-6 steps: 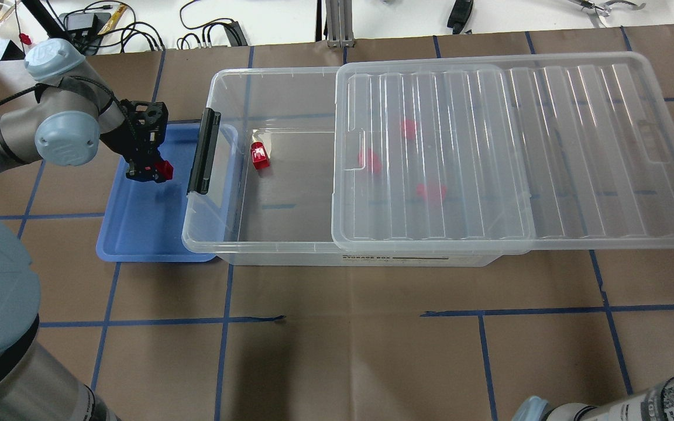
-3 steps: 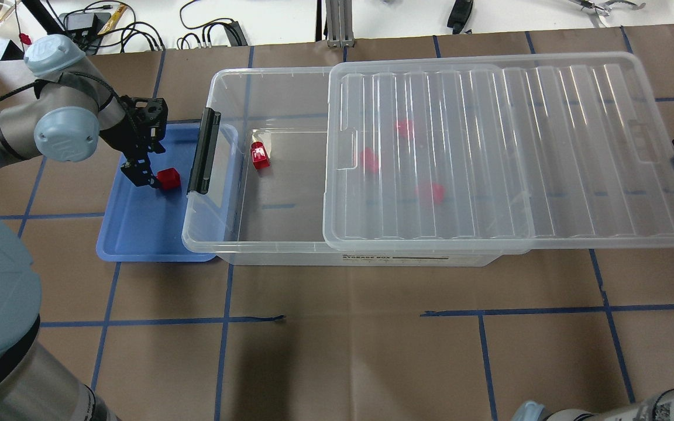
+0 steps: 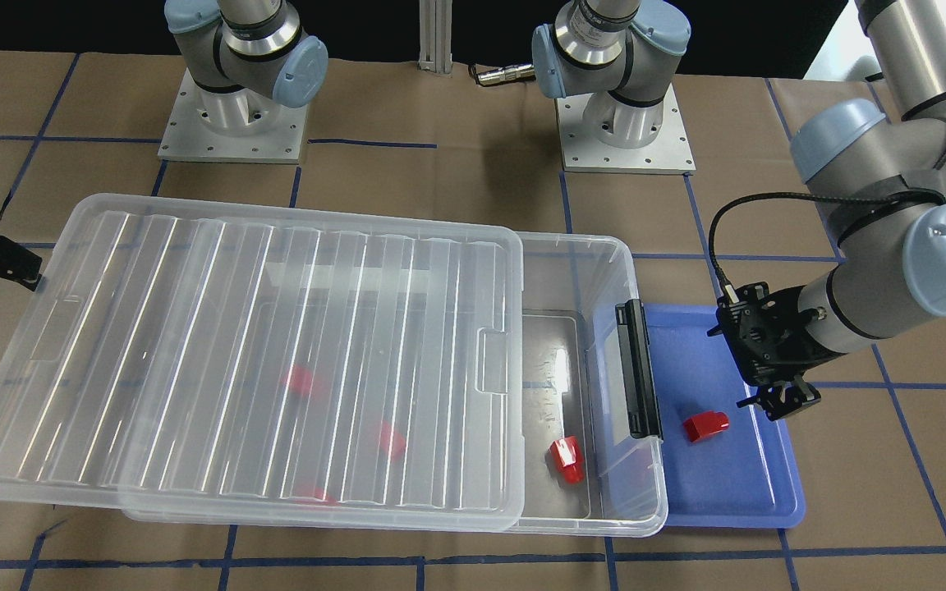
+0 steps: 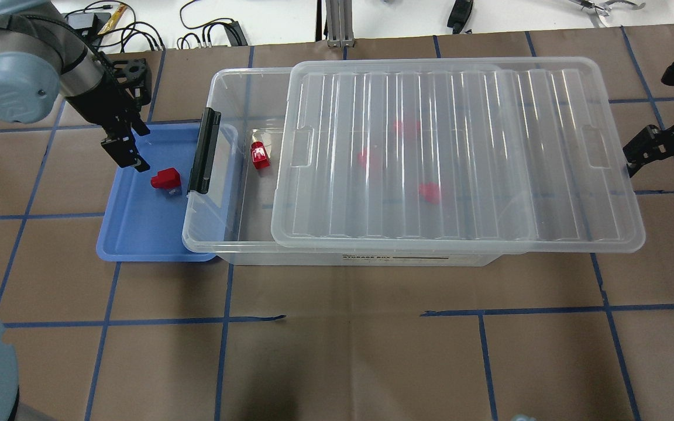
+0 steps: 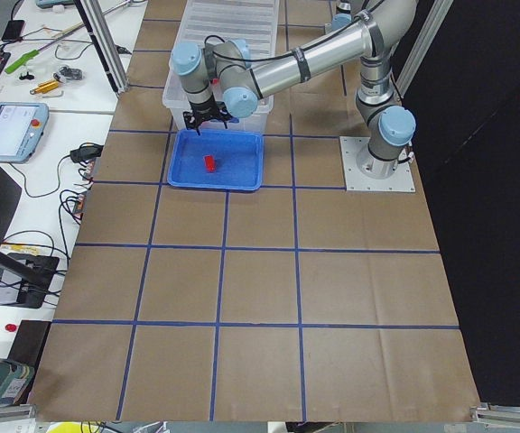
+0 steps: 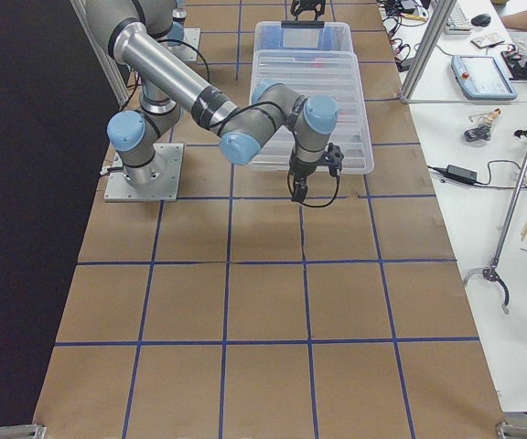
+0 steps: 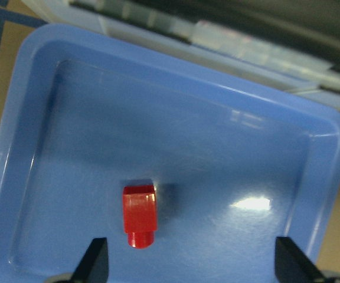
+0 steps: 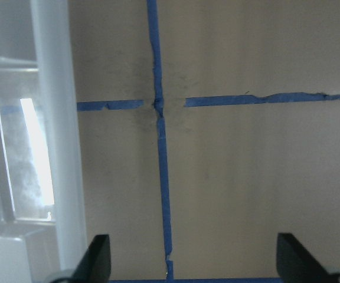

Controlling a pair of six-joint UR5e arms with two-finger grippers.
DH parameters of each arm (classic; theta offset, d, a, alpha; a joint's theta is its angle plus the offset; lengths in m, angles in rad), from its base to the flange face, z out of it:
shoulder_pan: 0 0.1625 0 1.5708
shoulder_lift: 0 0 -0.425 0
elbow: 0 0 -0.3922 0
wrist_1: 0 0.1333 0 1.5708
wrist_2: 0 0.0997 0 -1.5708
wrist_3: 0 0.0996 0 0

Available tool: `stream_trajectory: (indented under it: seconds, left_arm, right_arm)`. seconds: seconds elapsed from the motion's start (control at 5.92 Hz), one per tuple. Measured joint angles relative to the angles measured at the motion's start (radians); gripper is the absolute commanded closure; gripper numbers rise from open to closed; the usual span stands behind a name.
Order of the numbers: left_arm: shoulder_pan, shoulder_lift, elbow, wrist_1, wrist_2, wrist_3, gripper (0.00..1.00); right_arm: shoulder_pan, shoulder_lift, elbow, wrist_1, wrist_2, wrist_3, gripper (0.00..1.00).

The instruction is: Place red block in blue tray from box

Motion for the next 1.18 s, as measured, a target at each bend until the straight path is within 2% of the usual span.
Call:
stream_trajectory:
  seconds: [0.34, 0.85, 1.01, 1.18]
  left_arm:
    - [-0.055, 0.103, 0.029, -0.061, 0.008, -0.389, 0.02]
    - [-0.149, 0.192, 0.03, -0.083, 0.012, -0.98, 0.02]
    - [-0.172, 0.203, 0.03, -0.092, 0.011, -1.217, 0.02]
    - [-0.206, 0.208, 0.031, -0.096, 0.033, -1.391, 0.02]
  right_arm:
    - [0.089, -0.04, 0.036, 0.0, 0.035, 0.086, 0.0]
    - [0.169, -0.053, 0.018, -0.001, 0.024, 0.149, 0.0]
    - [0.181, -0.053, -0.042, 0.029, 0.007, 0.152, 0.0]
    - [0.208, -0.05, -0.147, 0.113, -0.007, 0.186, 0.0]
